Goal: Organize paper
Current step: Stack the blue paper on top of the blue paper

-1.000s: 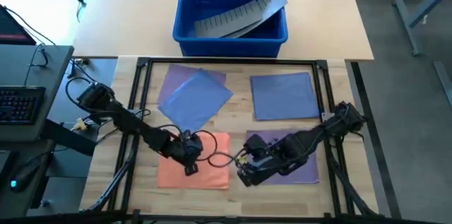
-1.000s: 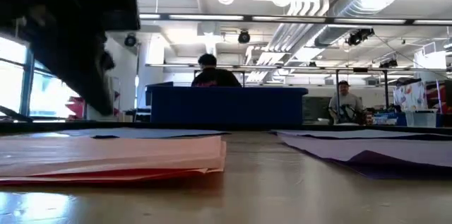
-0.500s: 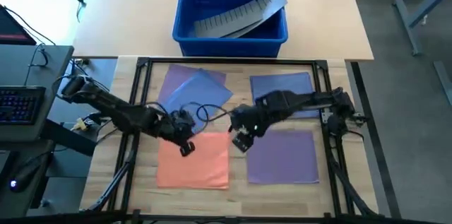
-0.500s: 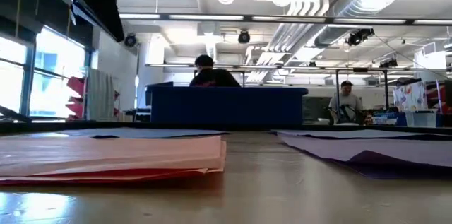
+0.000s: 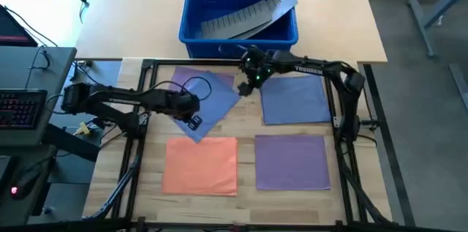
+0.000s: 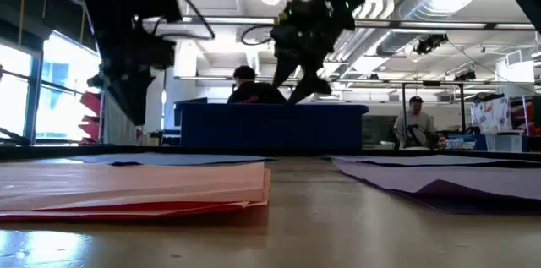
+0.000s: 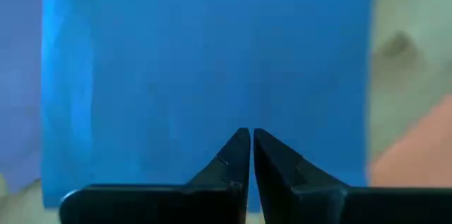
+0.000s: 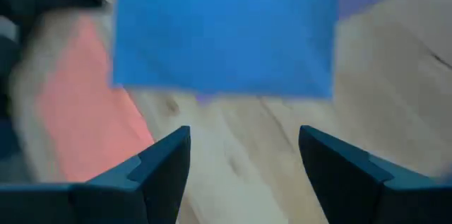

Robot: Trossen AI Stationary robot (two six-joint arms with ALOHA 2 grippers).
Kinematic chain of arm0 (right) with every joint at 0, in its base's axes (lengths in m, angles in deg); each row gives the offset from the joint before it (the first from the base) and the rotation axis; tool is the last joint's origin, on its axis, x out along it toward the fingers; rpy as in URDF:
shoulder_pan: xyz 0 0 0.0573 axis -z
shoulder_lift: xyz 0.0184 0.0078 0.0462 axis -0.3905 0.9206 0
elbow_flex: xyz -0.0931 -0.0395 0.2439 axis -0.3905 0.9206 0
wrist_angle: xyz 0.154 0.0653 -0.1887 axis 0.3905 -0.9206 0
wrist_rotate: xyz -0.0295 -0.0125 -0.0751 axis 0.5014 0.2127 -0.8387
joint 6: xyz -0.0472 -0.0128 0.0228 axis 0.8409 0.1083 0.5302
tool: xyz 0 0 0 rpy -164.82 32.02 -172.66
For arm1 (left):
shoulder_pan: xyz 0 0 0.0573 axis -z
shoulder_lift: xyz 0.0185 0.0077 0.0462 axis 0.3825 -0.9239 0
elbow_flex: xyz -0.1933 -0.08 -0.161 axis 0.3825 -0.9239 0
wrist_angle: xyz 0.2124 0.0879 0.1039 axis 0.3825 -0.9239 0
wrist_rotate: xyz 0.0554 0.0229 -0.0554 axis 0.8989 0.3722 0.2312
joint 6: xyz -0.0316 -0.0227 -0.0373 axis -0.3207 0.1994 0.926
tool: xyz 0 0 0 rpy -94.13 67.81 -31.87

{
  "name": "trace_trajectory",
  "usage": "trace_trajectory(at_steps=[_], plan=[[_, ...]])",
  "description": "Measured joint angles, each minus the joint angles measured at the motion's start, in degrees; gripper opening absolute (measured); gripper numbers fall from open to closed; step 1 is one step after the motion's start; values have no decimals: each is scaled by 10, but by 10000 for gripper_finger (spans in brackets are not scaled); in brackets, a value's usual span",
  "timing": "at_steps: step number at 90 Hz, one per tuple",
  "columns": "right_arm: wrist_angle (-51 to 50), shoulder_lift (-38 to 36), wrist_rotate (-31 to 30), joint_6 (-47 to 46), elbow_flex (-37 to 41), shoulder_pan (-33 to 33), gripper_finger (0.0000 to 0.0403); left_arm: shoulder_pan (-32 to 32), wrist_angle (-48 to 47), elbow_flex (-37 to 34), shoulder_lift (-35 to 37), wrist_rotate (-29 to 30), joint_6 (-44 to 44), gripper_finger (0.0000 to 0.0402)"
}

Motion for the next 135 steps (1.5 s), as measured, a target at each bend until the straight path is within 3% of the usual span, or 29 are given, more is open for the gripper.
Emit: trace_trajectory(at_steps=[7, 17, 60, 101, 121, 126, 135], plan=[[62, 8, 18, -33, 30, 19, 247, -14, 55, -36, 0, -29, -28, 0], [62, 28, -7, -34, 47, 23, 247, -17, 124, -77, -4, -61, -42, 0], [84, 92, -104, -126, 42, -34, 247, -6, 178, -116, -26, -75, -199, 0], [110, 112, 5, -146, 42, -66, 247, -6, 216, -117, -33, -76, -249, 0], [139, 94, 134, -89, 34, -70, 247, -6, 216, -117, -34, -75, -257, 0], [135, 86, 114, -106, 33, -69, 247, -6, 216, -117, -34, -75, -257, 0], [76, 84, 3, -175, 35, -59, 247, -6, 216, -117, -34, -75, -257, 0]])
